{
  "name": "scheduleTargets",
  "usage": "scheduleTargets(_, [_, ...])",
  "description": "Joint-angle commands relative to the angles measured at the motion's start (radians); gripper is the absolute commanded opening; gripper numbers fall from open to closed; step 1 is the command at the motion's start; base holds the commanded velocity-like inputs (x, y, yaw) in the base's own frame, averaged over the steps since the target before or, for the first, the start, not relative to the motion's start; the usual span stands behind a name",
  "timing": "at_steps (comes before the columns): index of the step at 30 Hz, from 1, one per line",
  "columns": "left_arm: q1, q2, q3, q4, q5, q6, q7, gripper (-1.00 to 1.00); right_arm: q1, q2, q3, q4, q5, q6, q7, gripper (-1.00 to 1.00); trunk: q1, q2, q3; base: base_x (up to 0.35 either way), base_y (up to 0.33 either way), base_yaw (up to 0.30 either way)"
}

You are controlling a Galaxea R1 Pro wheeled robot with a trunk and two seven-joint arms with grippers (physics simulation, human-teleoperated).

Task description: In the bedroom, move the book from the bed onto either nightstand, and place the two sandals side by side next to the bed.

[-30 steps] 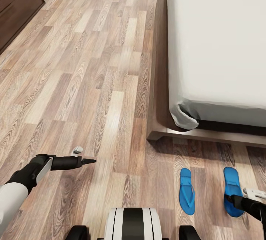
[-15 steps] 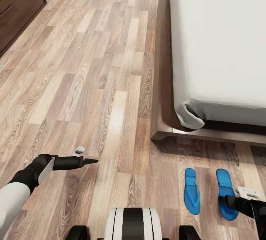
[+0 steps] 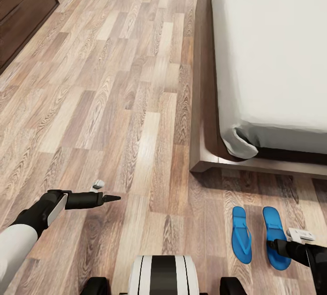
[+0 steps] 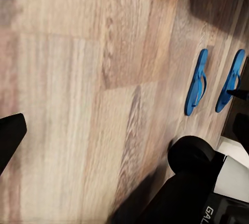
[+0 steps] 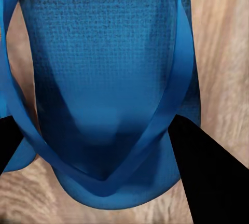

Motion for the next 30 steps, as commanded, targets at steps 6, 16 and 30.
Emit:
scheduleTargets(6, [-0.001,-0.004,-0.005,0.000,0.008,0.008,0.002,1.00,-0.001,0.000,-0.002,-0.001,0.010,0.001,0.010,-1.00,0.000,0.000,-0.001,0.059,0.005,0.000])
scheduleTargets(16, [-0.001,-0.011,-0.005,0.000,0.008,0.008,0.002,1.00,-0.001,0.000,-0.002,-0.001,0.010,0.001,0.010,-1.00,0.000,0.000,-0.001,0.147,0.000,0.000])
scheduleTargets(30, [-0.001,-0.011,-0.005,0.000,0.007,0.008,0.002,1.00,-0.001,0.000,-0.002,-0.002,0.010,0.001,0.010,-1.00,0.005,-0.003,-0.043,0.001,0.000,0.000])
